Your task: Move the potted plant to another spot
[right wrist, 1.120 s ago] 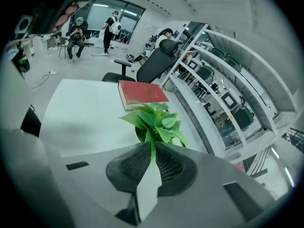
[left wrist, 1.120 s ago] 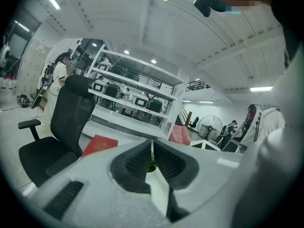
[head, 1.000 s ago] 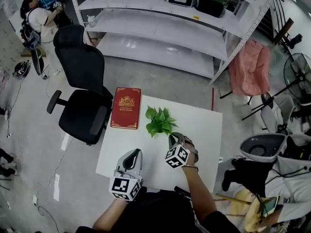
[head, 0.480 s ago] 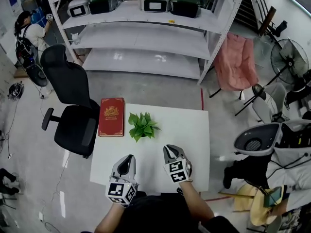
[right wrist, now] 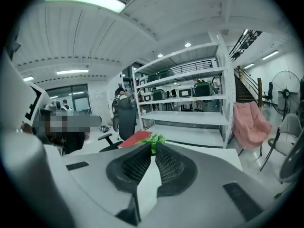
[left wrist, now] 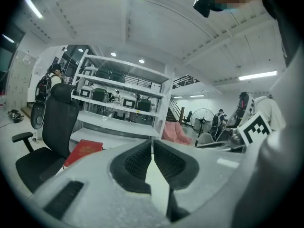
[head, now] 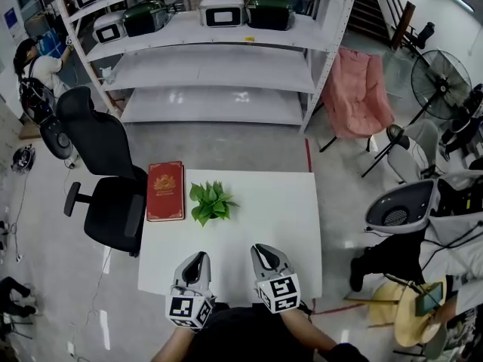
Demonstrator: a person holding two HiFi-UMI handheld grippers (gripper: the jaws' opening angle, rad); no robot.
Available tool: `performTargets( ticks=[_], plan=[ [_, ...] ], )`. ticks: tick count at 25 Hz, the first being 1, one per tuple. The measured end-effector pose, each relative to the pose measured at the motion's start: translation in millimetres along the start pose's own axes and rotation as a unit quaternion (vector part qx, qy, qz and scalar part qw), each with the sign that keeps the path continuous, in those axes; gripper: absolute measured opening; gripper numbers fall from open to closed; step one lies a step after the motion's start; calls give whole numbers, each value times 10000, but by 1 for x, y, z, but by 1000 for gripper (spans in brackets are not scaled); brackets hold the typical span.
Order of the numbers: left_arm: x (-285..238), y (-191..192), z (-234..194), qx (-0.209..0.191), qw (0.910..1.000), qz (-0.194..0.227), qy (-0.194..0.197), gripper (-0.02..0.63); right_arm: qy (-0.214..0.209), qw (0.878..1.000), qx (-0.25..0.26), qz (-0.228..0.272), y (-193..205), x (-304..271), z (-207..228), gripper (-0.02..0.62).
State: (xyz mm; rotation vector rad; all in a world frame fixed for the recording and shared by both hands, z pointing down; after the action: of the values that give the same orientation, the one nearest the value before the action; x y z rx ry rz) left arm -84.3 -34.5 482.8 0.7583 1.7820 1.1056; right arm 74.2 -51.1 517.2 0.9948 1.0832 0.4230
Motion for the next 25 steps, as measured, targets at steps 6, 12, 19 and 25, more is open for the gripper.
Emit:
performTargets(
  ticks=[6, 12, 19, 25],
  plan=[
    [3, 7, 5, 31, 10000, 7, -83, 31, -126, 9992, -300, 225, 4, 23, -7, 14],
    [1, 7, 8, 37, 10000, -28, -42, 31, -201, 9983, -455, 294, 9, 27, -13, 14],
    [0, 12, 4, 74, 9999, -64, -26, 30, -228, 9983, -431, 329, 11, 23, -16, 12],
    [-3, 12, 3, 57, 10000, -79, 20, 29, -185, 9983, -436, 326, 8, 22, -14, 12]
  ],
)
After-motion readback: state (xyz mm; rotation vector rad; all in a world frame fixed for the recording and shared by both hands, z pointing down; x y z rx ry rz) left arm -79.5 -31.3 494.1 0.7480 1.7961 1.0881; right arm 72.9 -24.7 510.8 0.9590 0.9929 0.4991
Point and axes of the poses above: the fingertips, and each gripper's own axes: x backward along the fingers, z to its right, y out of its underside, the point moved 2 cm from there along x, backward along the fingers, and after that the axes turned 10 degrees about -z, right-handed, at the moved point
